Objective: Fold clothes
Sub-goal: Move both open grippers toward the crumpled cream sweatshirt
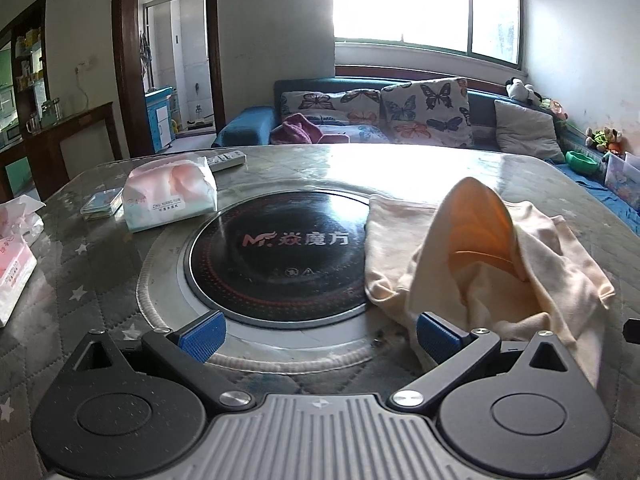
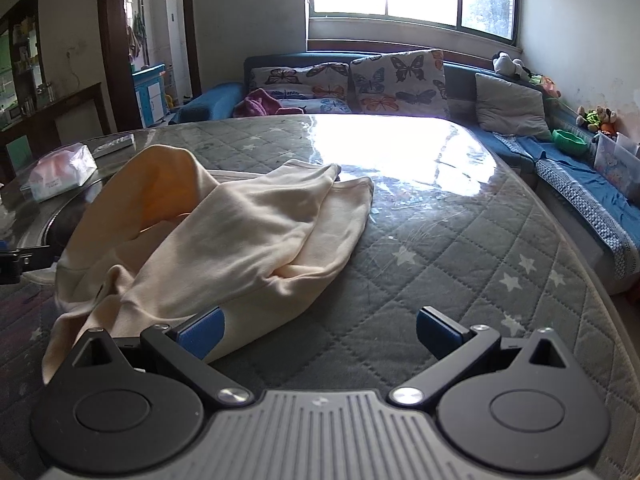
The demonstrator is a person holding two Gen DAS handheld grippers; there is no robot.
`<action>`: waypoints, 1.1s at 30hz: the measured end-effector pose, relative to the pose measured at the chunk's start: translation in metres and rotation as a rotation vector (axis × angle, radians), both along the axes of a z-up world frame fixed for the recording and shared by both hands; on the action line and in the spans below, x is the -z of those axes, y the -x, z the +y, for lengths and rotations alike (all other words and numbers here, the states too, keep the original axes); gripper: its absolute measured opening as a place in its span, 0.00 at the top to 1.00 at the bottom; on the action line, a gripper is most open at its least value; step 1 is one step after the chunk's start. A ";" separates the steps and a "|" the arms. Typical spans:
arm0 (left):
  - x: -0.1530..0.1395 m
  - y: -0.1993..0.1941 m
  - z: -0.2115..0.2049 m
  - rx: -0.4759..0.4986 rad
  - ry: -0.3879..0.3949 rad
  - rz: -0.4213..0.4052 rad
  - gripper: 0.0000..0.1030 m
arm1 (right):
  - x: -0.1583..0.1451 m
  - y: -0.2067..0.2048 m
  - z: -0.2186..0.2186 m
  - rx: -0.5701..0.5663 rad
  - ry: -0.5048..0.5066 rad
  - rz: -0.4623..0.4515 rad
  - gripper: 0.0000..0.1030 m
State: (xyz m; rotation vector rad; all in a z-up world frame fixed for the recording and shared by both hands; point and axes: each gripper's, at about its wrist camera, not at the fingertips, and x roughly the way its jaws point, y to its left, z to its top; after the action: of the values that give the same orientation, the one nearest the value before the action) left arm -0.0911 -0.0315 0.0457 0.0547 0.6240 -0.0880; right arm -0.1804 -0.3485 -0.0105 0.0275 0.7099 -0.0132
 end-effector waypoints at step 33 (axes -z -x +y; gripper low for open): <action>-0.018 0.047 -0.030 0.082 -0.060 -0.080 0.00 | -0.012 0.038 0.022 -0.054 -0.014 -0.051 0.00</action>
State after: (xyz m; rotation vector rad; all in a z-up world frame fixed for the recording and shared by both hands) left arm -0.1376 -0.0616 0.0640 0.1414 0.5447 -0.1459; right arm -0.2188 -0.3269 0.0015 0.0222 0.6592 0.0446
